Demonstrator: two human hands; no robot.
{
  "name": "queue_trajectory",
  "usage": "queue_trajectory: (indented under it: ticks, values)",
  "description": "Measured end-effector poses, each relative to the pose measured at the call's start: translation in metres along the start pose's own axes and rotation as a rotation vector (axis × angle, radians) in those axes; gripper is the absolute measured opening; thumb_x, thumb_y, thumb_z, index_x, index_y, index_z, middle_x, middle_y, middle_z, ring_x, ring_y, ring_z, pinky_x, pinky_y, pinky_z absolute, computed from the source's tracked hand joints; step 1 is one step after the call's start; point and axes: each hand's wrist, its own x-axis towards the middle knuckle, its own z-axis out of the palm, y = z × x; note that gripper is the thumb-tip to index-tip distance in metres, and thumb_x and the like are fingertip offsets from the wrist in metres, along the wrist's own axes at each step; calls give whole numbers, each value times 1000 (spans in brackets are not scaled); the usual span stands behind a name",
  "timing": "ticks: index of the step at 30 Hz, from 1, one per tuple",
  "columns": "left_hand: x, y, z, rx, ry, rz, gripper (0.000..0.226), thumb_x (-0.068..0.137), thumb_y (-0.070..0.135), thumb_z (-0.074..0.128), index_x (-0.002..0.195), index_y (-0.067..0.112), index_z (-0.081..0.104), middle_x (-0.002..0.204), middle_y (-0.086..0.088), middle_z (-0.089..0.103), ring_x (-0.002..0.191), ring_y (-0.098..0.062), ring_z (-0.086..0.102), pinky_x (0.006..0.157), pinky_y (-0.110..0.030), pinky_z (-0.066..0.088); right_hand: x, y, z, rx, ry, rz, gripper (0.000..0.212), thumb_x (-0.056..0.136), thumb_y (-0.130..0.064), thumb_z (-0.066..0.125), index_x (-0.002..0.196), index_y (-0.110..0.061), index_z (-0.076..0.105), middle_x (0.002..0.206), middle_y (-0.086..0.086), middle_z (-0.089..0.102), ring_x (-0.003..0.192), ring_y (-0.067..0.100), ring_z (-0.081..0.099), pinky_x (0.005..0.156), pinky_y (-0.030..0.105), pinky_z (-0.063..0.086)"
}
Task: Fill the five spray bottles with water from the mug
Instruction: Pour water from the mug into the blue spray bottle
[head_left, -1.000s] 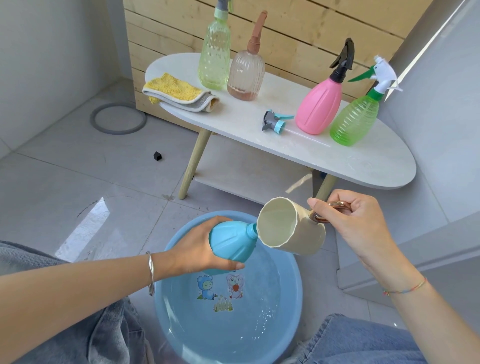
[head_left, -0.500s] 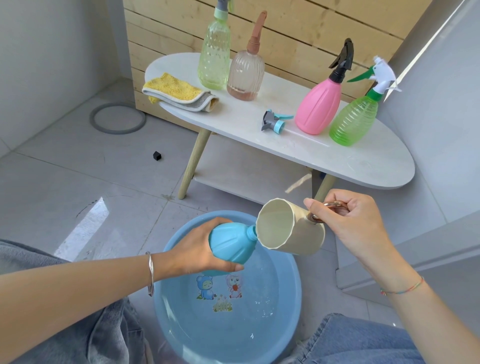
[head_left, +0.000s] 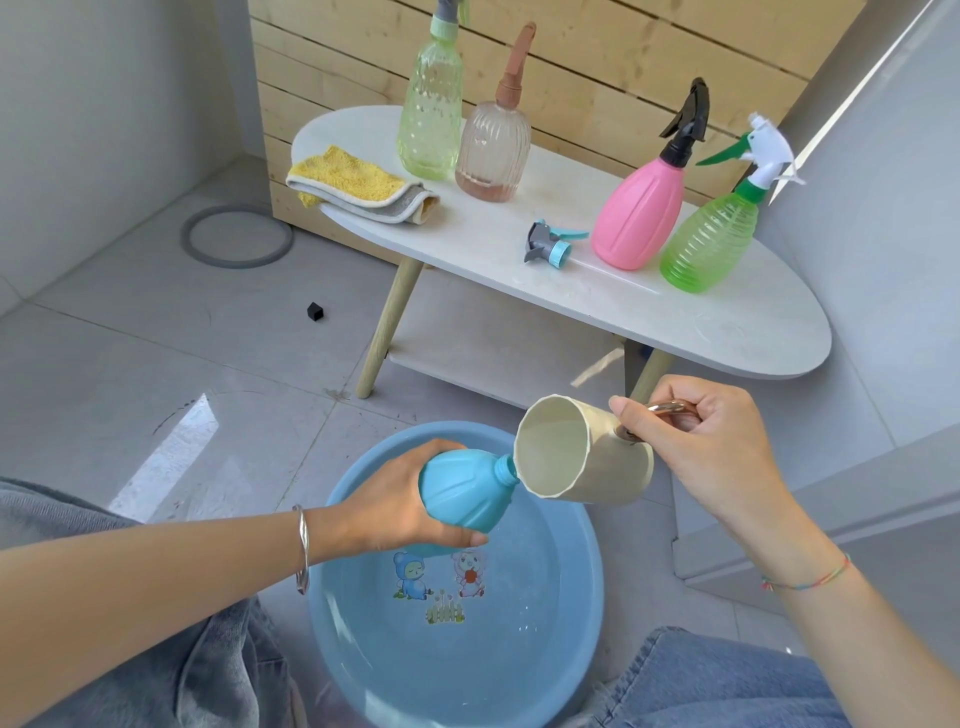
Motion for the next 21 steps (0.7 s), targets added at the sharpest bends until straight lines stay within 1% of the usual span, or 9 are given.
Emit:
queue_trajectory:
  ticks: [2, 5, 11, 19, 21]
  values:
    - [0, 0, 0, -2, 1, -7, 75, 56, 45, 93, 117, 41, 51, 109, 22, 59, 100, 8, 56, 82, -17, 50, 1, 0, -1, 14, 0, -9, 41, 80, -21, 75, 58, 6, 53, 57, 26, 50, 49, 10, 30, 47, 19, 23]
    - [0, -1, 0, -10, 2, -13, 74, 56, 44, 93, 118, 40, 51, 109, 22, 60, 99, 10, 55, 78, -12, 48, 1, 0, -2, 10, 8, -28, 41, 80, -18, 75, 58, 8, 53, 47, 8, 40, 45, 8, 28, 45, 15, 22]
    - [0, -1, 0, -17, -3, -20, 74, 56, 44, 93, 117, 41, 51, 109, 22, 59, 98, 10, 55, 76, -13, 48, 2, 1, -1, -12, 13, -58, 40, 80, -17, 76, 59, 9, 53, 45, -4, 35, 45, 8, 27, 45, 14, 21]
    - [-1, 1, 0, -17, -7, -26, 72, 57, 44, 93, 115, 43, 50, 108, 23, 59, 98, 10, 56, 77, -14, 49, 1, 3, 0, -11, 13, -86, 41, 80, -17, 76, 58, 5, 50, 49, -2, 36, 49, 9, 29, 48, 18, 22]
    - [-1, 1, 1, -18, -6, -27, 71, 57, 43, 93, 114, 43, 50, 108, 23, 59, 98, 10, 55, 75, -12, 49, 1, 3, 0, -6, 8, -93, 41, 80, -18, 76, 58, 4, 49, 50, 4, 37, 51, 9, 30, 49, 20, 23]
